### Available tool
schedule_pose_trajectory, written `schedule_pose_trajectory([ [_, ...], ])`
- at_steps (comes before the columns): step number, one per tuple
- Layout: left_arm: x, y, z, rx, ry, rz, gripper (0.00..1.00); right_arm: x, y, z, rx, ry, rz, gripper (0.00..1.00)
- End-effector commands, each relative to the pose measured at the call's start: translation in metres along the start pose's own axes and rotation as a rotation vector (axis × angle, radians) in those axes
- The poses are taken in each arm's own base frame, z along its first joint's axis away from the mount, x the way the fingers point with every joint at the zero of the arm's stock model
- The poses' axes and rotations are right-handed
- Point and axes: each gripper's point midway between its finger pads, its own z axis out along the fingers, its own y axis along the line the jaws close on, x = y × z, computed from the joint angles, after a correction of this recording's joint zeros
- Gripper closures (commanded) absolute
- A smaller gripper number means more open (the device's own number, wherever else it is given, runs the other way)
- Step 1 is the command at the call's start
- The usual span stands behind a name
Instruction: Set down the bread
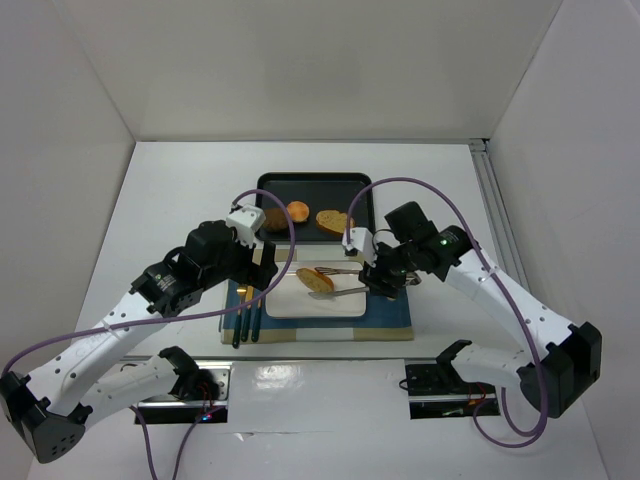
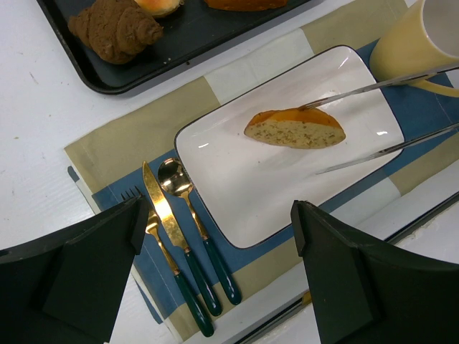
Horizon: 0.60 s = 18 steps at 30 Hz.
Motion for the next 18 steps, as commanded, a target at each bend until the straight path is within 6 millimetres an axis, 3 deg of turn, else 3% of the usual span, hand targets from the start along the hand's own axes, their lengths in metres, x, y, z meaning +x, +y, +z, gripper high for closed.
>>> schedule_pose_trajectory([
  [1,-0.009,0.000,-0.003,0.002,-0.040,-0.016,0.00,-0.024,-0.001,-0.015,0.025,-0.082,-0.043,0.40],
  [9,-0.009,0.000,-0.003,0.002,-0.040,-0.016,0.00,-0.057,-0.041,-0.034,0.201,-0.156,-0.084,0.41],
  [18,-0.009,0.000,-0.003,0.002,-0.040,-0.016,0.00,-0.072,-0.131,0.002,0.347,-0.172,-0.071,0.41],
])
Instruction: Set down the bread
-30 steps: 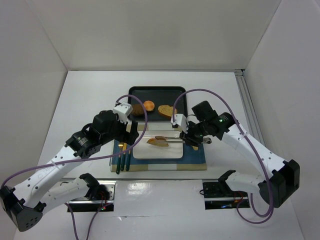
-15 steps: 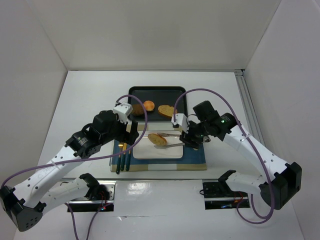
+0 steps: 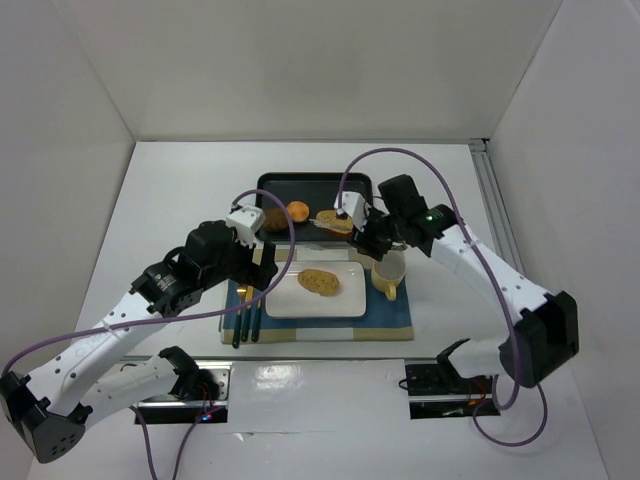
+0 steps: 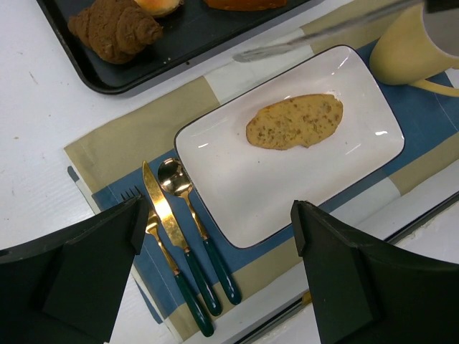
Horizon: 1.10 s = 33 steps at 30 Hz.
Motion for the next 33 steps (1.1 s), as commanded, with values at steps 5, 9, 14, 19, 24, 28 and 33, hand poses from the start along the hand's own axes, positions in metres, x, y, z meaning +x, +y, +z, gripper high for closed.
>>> schedule_pose_trajectory([
  [5,-0.009,0.000,-0.003,0.002,-0.040,-0.016,0.00,-0.024,-0.077,0.046,0.131,-0.053,-0.025,0.41],
  [9,-0.011,0.000,-0.005,0.004,-0.049,-0.017,0.00,-0.028,-0.093,0.062,0.121,-0.049,-0.023,0.41],
  [14,-0.011,0.000,-0.005,0.004,-0.049,-0.017,0.00,-0.024,-0.101,0.085,0.100,-0.023,-0.012,0.41],
  [19,-0.013,-0.001,-0.005,0.006,-0.058,-0.017,0.00,-0.021,-0.101,0.100,0.054,0.001,0.005,0.41],
  [24,-0.013,-0.001,-0.005,0.006,-0.058,-0.017,0.00,-0.012,-0.102,0.113,0.036,0.036,0.019,0.40],
  [28,-0.013,-0.001,-0.005,0.006,-0.058,-0.017,0.00,-0.008,-0.104,0.124,0.025,0.048,0.024,0.40],
  [33,-0.013,-0.001,-0.005,0.006,-0.058,-0.017,0.00,-0.014,-0.103,0.124,0.025,0.040,0.015,0.69],
])
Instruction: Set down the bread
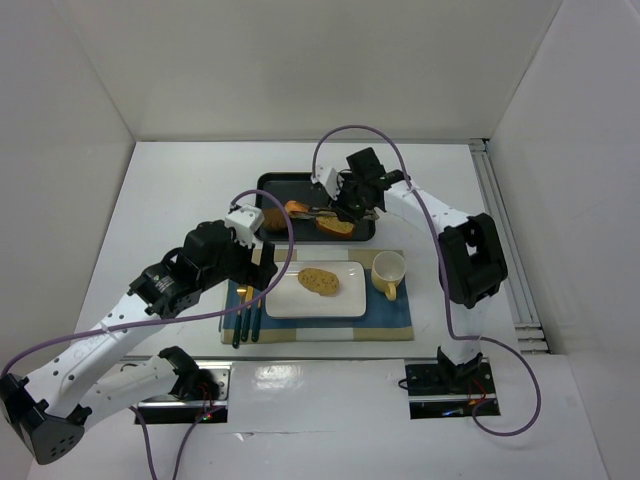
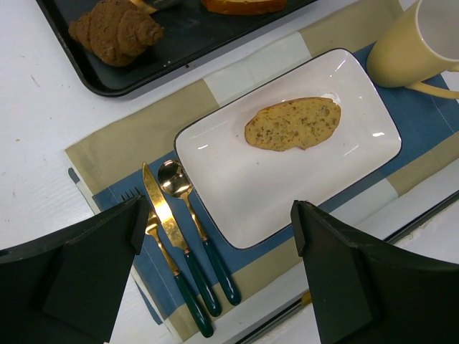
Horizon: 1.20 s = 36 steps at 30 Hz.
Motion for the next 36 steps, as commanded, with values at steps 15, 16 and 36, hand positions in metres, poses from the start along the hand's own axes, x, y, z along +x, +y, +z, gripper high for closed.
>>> schedule_pose_trajectory([
  [15,-0.012,-0.001,-0.005,0.005,-0.056,-0.017,0.00,-0.008,0.086,-0.139,-0.023,-0.131,-0.060,0.73],
  [16,-0.012,-0.001,-0.005,0.005,-0.056,-0.017,0.00,-0.006,0.097,-0.143,-0.049,-0.130,-0.065,0.73],
  [36,-0.011,0.001,-0.003,-0.007,-0.049,-0.017,0.00,0.032,0.199,-0.138,-0.285,0.013,-0.082,0.40],
])
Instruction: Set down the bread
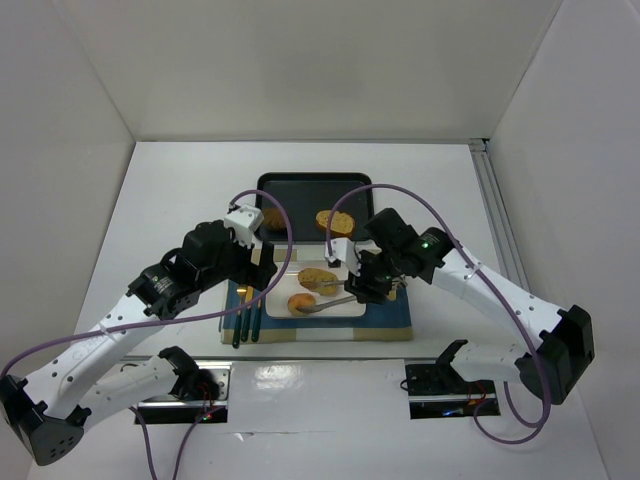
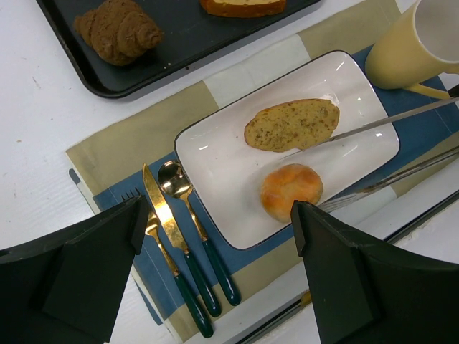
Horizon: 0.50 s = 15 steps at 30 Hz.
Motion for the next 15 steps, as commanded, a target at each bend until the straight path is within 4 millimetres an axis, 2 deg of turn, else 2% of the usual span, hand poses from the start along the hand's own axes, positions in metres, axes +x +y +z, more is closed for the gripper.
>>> schedule_pose_trajectory([
  [1,-0.010,0.001,-0.001,-0.008,-0.041,-0.016,0.00,-0.008,-0.005,-0.002,0.032,-0.014,-0.003,0.40],
  [5,-0.010,0.001,-0.001,-0.008,-0.041,-0.016,0.00,-0.015,-0.011,-0.010,0.065,-0.029,-0.015,0.40],
  [7,-0.010,0.001,-0.001,-0.008,-0.041,-0.016,0.00,-0.026,-0.019,-0.019,0.104,-0.058,-0.041,0.40],
  [9,-0.010,0.001,-0.001,-0.008,-0.041,-0.016,0.00,-0.037,-0.025,-0.029,0.144,-0.082,-0.055,0.40],
  [12,-0.008,0.001,0.001,-0.010,-0.032,-0.015,0.00,-0.051,-0.040,-0.057,0.229,-0.140,-0.067,0.40],
  [15,-0.008,0.001,0.001,-0.010,-0.032,-0.015,0.00,-0.053,-0.047,-0.075,0.267,-0.175,-0.069,0.40],
])
